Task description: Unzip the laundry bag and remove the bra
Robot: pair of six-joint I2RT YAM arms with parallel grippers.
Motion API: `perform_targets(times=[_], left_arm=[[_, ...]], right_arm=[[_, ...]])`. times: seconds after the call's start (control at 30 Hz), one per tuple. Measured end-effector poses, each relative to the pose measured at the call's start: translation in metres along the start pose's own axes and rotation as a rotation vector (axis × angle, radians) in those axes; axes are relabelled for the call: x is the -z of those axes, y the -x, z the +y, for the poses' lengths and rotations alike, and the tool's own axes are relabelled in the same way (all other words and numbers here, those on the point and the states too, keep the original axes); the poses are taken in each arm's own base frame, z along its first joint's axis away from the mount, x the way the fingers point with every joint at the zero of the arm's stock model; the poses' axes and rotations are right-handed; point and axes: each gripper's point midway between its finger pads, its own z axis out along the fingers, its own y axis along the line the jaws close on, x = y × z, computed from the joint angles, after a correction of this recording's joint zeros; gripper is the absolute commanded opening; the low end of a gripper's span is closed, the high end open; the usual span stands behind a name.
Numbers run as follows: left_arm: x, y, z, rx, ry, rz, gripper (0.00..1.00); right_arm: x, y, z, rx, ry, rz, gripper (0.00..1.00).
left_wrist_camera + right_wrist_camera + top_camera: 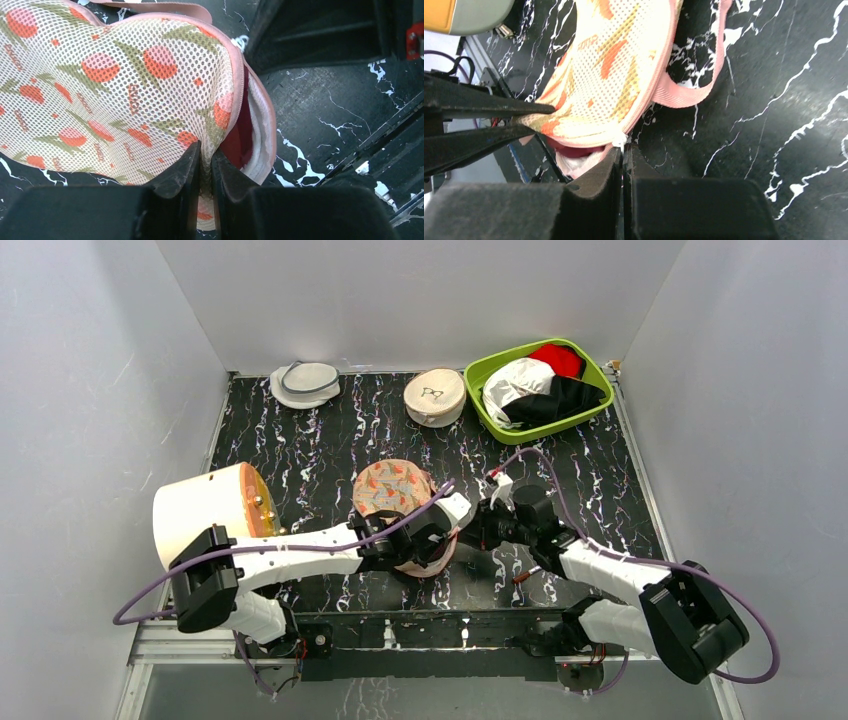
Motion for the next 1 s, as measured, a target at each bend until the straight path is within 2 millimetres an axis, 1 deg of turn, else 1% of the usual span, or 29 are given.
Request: perform_targets(times=[0.1,0.13,0.2,0.27,0.37,0.43,0.5,0.57,0.6,0.73,0.83,0.9,0.97,1.0], left_arm=[[0.001,-0.003,0.001,-0.007,-0.006,-0.012,0.13],[0.001,-0.004,0.002,-0.011,-0.006,-0.012,0.17],[0.001,-0.006,0.002,-0.018,-0.008,-0.008,0.29],[0.0,-0.01,0.0,-0.029,-0.019,0.006,0.34],[-0.002,-0.016,-0.004,-0.034,-0.039,0.035,0.48],[-0.003,-0.021,-0.008,-0.035,-0.06,0.056,0.57],[-0.003,-0.021,-0.013,-0.026,-0.084,0.058,0.67],[-0.003,-0.019,-0.018,-0.016,-0.108,0.052,0.73],[-0.002,-0.017,-0.021,-0.01,-0.122,0.048,0.76],[-0.003,-0.006,-0.028,0.005,-0.149,0.035,0.75],[-0.011,-0.002,-0.028,0.004,-0.128,0.042,0.72],[-0.014,-0.004,-0.024,-0.001,-0.103,0.051,0.67],[-0.015,-0.005,-0.02,-0.006,-0.077,0.053,0.59],[-0.015,-0.005,-0.018,-0.009,-0.069,0.051,0.58]], right_arm=[[-0.003,0.009,-0.002,0.02,-0.02,-0.003,0.0],[-0.005,0.01,-0.003,0.02,-0.025,0.007,0.0],[-0.009,0.009,-0.005,0.012,-0.031,0.031,0.0],[-0.012,0.006,-0.008,-0.004,-0.037,0.054,0.0],[-0.015,-0.002,-0.009,-0.03,-0.037,0.081,0.0],[-0.017,-0.002,-0.003,-0.036,-0.019,0.081,0.0],[-0.02,-0.004,0.003,-0.037,0.001,0.085,0.0],[-0.021,-0.007,0.008,-0.039,0.017,0.089,0.0],[-0.022,-0.012,0.012,-0.044,0.03,0.097,0.0],[-0.022,-0.02,0.017,-0.057,0.046,0.104,0.0],[-0.021,-0.027,0.02,-0.069,0.056,0.111,0.0],[-0.02,-0.028,0.022,-0.077,0.062,0.108,0.0],[-0.019,-0.026,0.025,-0.075,0.072,0.097,0.0],[-0.019,-0.024,0.027,-0.074,0.078,0.091,0.0]])
